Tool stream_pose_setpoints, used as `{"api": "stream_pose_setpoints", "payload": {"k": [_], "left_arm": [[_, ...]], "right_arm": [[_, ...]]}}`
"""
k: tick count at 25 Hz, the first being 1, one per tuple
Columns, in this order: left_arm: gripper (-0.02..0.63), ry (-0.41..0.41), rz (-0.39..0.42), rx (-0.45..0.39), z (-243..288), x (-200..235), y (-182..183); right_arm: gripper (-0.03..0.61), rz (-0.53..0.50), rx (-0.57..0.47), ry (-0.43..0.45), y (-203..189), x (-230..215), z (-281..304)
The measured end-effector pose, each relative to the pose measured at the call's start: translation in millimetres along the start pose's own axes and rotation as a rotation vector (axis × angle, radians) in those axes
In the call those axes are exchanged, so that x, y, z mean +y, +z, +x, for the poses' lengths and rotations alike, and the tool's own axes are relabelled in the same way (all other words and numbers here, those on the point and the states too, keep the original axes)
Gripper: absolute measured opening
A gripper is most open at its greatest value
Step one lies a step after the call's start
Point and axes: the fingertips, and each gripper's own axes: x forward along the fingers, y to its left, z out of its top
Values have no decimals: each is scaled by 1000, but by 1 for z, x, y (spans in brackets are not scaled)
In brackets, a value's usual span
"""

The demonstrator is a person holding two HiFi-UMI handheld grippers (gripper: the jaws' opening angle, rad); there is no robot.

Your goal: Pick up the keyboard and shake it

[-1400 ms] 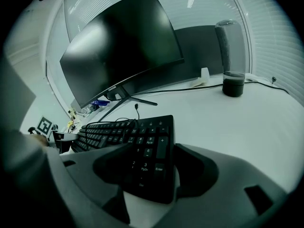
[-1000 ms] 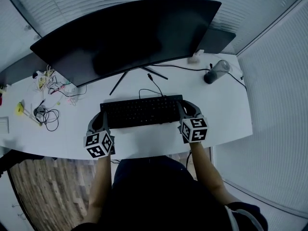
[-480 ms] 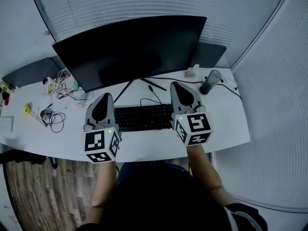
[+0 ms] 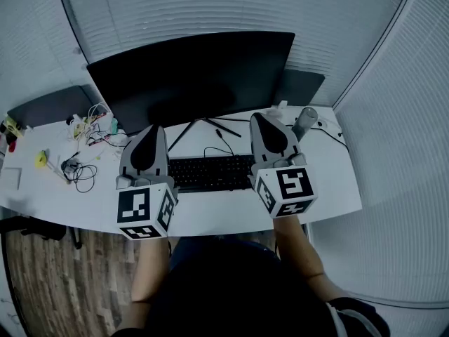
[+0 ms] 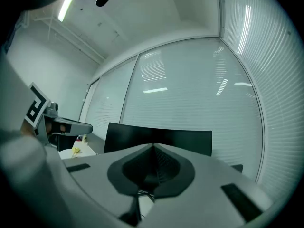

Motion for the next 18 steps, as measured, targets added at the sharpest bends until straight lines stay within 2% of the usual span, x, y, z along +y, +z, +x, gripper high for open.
{"api": "stream_pose_setpoints", "payload": {"k": [11,18], "left_arm": [[23,-43,-8,-7,-5,5,2],[23,-68,-14,-1,-9,26,2]], "right_arm": [[28,19,-1,-23,1,14,-4],[27,21,14,-51,7,33,3]]}}
